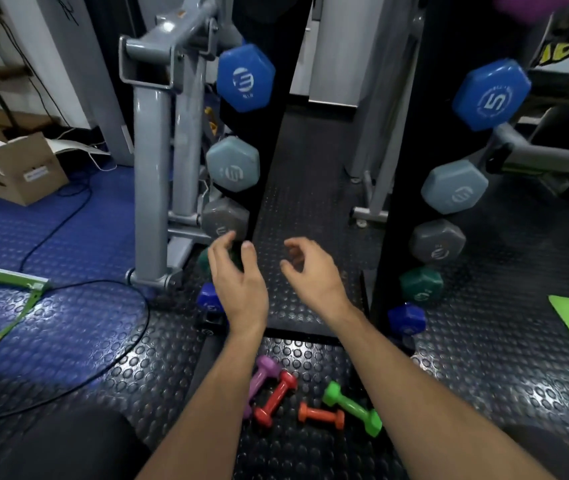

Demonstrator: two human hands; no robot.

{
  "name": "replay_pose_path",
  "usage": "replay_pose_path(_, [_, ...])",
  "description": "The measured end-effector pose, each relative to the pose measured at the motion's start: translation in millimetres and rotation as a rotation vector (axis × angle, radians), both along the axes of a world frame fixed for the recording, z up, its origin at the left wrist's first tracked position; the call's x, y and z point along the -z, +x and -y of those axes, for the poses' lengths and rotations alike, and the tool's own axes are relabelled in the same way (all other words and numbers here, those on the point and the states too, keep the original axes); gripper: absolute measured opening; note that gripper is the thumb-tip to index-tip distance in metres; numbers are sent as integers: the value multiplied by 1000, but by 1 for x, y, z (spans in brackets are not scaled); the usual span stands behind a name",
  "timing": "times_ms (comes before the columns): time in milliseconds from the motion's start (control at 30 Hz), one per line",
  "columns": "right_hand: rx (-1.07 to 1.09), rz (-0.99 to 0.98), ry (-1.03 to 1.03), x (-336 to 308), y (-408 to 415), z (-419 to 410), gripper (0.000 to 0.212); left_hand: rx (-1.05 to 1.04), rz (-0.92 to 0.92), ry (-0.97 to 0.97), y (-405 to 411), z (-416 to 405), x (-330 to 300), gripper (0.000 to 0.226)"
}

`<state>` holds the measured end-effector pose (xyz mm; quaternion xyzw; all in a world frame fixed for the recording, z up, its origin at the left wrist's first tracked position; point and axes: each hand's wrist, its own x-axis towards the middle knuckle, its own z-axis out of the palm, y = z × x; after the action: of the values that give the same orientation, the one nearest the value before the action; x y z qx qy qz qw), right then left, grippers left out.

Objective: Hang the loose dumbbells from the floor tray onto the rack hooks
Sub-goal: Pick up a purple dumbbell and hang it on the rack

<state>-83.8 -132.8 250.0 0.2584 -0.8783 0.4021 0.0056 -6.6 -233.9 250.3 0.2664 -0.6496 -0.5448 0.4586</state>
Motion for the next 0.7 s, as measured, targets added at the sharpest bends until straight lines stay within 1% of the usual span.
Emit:
replay_pose_path(67, [-16,82,85,32,3,-1,43,2,97,33,2,-4,36,29])
replay_pose_path(167, [-33,196,147,77,6,-1,45,-21,242,132,8,-7,94,33])
replay_pose_path(333, [-92,363,298,140,5,3,43,-138,465,450,27,-8,189,33])
replay_pose_path(433, [-97,440,345,177,2,5,39,-151,588,587,39,-8,235,36])
replay_pose_path(600, [-122,515,422,230,-2,13,33,-109,752,740,44,-4,299,47])
replay_pose_path(700, [-128,564,417,258,-7,18,31,-90,858,714,35,2,332,60])
